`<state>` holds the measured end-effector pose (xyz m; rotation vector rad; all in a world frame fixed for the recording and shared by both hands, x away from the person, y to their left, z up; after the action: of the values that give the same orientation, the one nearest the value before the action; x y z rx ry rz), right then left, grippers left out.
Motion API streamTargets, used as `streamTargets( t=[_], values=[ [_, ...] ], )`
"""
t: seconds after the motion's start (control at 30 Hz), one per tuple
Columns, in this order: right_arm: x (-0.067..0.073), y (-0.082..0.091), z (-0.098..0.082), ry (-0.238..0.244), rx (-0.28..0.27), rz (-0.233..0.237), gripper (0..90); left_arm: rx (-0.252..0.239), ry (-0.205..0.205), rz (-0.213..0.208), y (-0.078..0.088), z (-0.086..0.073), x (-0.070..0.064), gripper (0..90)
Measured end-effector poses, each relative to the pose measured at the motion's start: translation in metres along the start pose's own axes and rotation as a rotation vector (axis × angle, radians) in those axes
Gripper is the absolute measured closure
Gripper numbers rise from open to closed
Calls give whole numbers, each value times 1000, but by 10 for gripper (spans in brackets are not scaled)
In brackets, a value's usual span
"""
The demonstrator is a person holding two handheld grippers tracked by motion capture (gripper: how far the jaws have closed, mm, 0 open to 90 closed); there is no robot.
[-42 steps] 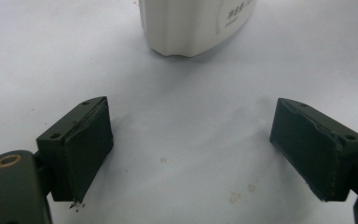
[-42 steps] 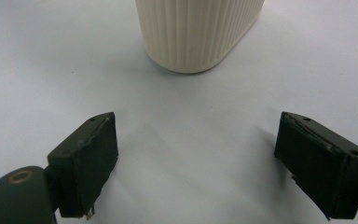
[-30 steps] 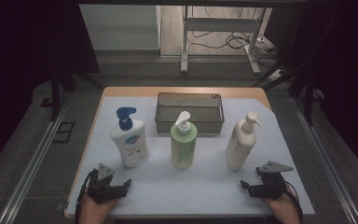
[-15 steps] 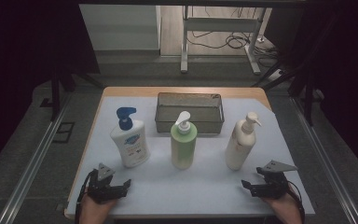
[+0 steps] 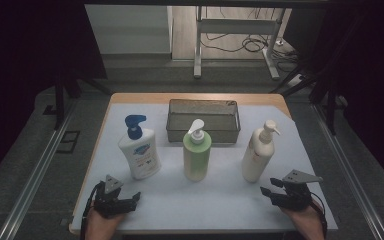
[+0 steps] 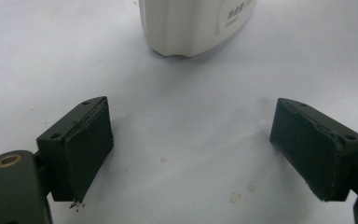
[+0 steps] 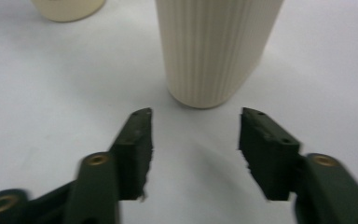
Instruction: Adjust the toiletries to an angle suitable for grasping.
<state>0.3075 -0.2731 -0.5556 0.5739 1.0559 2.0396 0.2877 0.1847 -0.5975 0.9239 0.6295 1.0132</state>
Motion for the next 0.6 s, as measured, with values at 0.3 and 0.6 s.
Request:
streamTargets(
  t=[0.3,0.6],
  values=[
    [12,-1,11,30,-8,37,667,0,0,0,0,0,0,126],
    [21,-7,18,46,6,38,758,0,0,0,0,0,0,126]
  ],
)
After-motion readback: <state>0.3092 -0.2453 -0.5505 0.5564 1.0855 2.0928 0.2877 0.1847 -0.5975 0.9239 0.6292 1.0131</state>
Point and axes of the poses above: each handheld gripper's, and its own axes: y roughly backward along the jaws, z roughly out of its top, x roughly to its left, the point moved 10 cm from there along -y, roughly forward along the jaws, and after that the axes turned 15 degrees about x, right-handed, at the moved point
